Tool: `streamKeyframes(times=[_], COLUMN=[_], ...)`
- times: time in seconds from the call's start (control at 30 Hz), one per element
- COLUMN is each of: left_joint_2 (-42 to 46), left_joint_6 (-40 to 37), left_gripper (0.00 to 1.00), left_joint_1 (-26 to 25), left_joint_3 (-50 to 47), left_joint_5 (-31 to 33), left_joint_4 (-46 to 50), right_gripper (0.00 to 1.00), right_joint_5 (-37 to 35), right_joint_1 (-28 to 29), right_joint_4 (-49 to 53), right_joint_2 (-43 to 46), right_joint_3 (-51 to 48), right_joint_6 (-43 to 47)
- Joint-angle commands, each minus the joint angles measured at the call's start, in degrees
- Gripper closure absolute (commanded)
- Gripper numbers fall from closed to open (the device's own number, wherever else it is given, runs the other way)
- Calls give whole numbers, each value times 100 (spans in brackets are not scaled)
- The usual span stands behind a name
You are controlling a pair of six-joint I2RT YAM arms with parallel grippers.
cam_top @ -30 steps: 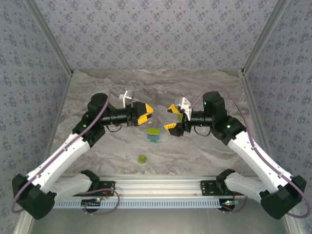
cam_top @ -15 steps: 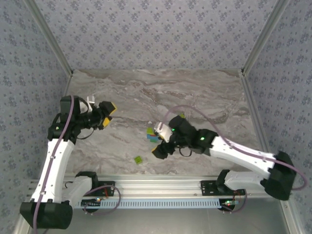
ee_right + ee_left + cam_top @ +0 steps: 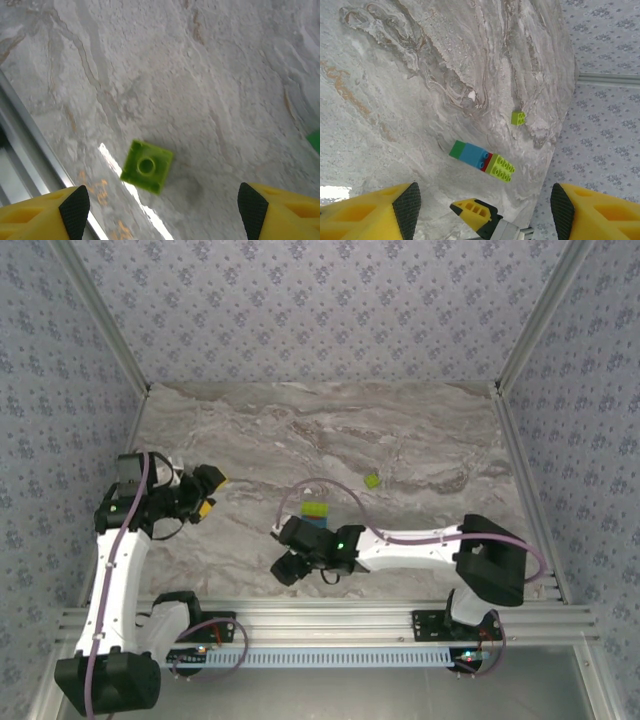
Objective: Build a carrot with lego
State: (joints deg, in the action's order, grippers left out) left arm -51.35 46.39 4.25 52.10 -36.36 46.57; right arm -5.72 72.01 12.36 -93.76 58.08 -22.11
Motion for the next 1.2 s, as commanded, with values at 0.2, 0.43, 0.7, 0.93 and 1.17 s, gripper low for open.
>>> streamKeyframes(times=[0.2,0.43,0.7,0.93,1.17], left_joint_2=[194,193,199,248,246], left_joint_6=[-260,-306,-373,-384,-415], left_gripper=[28,28,28,28,28], left_joint_1=[102,181,199,216,225], left_joint_3=[-84,-191,-184,-231,-254], left_joint_5=[-152,-245,-308,-310,-356], left_joint_4=[177,134,151,159,126], right_gripper=[22,25,32,51,63], right_joint_5=[-803,-1012,-1013,-791,-713], right_joint_1=[220,437,426,395,450], right_joint_4=[228,674,855,632,617], right_joint_2=[-700,-1184,-1336,-1426,-1081], right_joint_3=[518,895,874,753,689], right_joint_6=[-799,-942,-1179,-1217,-991])
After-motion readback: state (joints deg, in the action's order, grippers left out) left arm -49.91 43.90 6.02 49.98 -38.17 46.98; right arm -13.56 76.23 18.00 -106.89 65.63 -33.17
